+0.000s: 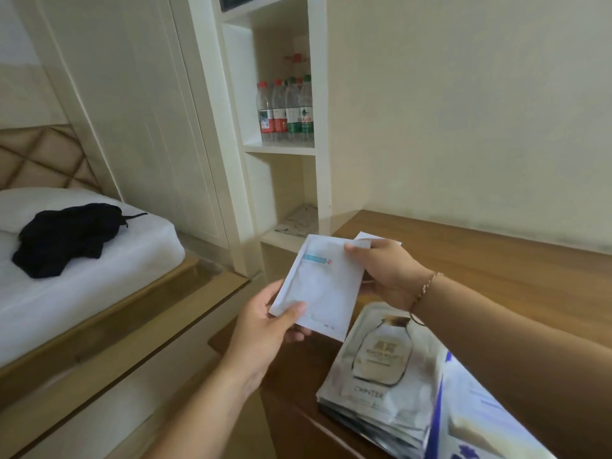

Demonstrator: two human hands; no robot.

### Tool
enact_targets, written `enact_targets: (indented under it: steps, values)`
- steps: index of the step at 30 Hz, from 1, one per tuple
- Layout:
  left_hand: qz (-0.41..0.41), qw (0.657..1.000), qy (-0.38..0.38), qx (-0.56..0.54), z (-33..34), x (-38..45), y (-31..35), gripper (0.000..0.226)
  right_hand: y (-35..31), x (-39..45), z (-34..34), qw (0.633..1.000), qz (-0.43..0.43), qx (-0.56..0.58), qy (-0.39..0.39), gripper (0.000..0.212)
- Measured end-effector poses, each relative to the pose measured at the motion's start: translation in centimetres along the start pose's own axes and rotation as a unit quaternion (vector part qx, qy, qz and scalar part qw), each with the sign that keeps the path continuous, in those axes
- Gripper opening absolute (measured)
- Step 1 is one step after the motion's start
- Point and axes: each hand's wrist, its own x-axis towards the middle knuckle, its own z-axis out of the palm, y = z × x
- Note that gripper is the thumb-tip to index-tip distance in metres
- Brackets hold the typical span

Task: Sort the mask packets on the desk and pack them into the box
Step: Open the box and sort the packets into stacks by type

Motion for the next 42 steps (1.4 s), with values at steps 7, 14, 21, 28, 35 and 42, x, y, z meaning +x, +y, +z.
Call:
enact_targets:
  steps: [7, 14, 21, 28, 35, 42]
  values:
    - [0.110, 0.983, -0.013, 0.148, 2.5, -4.5, 2.3, 0.039, -0.6, -3.9, -5.4, 1.000, -0.009, 0.019, -0.005, 0.013]
    - [0.129, 0.963, -0.195, 0.131, 15.5, -12.1, 6.1, 0.025, 0.1, -16.7, -21.3, 0.996, -0.028, -0.037, 0.082, 0.009]
    - [0.244, 0.881, -0.382, 0.137, 32.1, -21.6, 5.3, 0.026, 3.5, -32.7, -36.1, 0.957, 0.039, -0.067, 0.279, 0.009]
    - [0.385, 0.799, -0.438, 0.144, 43.3, -29.6, 3.6, 0.025, 8.1, -42.7, -43.5, 0.882, 0.121, -0.151, 0.430, 0.008]
    - [0.519, 0.723, -0.389, 0.237, 48.8, -32.4, 0.8, 0.018, 11.5, -45.4, -47.2, 0.816, 0.115, -0.284, 0.490, 0.004]
    - [0.558, 0.695, -0.375, 0.256, 48.6, -33.2, 0.6, 0.025, 13.2, -45.3, -47.9, 0.726, 0.104, -0.474, 0.486, 0.016]
